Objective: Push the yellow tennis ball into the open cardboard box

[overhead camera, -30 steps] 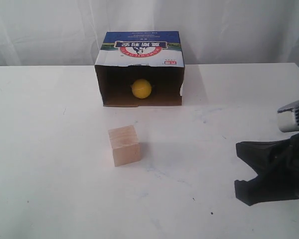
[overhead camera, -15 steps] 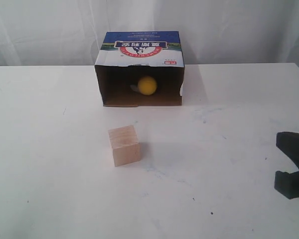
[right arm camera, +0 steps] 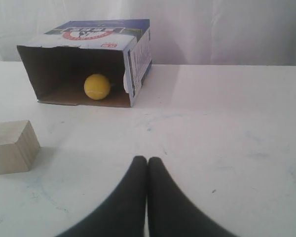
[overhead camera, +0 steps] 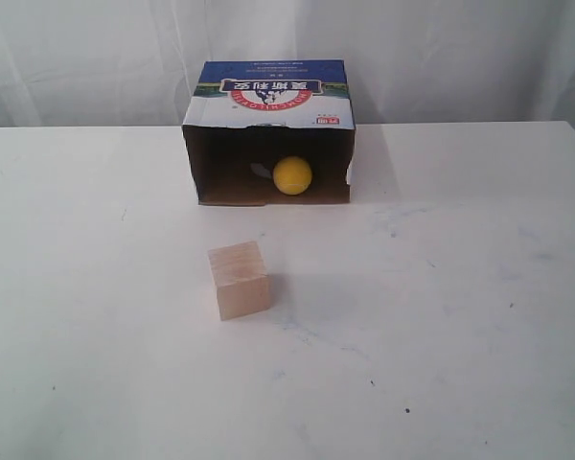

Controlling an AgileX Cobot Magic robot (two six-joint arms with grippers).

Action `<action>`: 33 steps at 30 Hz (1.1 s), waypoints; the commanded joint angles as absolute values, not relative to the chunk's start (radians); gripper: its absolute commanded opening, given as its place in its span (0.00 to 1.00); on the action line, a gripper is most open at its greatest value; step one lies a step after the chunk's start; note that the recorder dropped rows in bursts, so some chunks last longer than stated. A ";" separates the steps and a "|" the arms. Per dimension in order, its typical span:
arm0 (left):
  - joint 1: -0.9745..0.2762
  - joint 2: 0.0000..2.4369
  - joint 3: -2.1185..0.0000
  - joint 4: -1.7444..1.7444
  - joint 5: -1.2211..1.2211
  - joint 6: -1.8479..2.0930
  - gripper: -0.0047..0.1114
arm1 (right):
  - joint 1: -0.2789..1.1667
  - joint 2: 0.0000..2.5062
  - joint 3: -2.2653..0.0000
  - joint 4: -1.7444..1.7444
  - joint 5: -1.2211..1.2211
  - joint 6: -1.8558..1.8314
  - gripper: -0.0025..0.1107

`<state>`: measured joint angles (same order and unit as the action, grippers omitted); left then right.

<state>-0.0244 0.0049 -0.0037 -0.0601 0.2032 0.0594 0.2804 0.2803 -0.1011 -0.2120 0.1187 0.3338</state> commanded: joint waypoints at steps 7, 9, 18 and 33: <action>-0.022 0.000 0.000 -0.060 0.204 0.052 0.04 | 0.259 0.119 0.000 -0.209 0.109 0.338 0.02; -0.022 0.000 0.000 -0.060 0.204 0.052 0.04 | 0.259 0.095 0.000 -0.202 0.135 0.338 0.02; -0.022 0.000 0.000 -0.060 0.204 0.052 0.04 | 0.259 0.042 0.000 -0.202 0.203 0.338 0.02; -0.022 0.000 0.000 -0.060 0.204 0.052 0.04 | 0.259 0.042 0.000 -0.202 0.212 0.338 0.02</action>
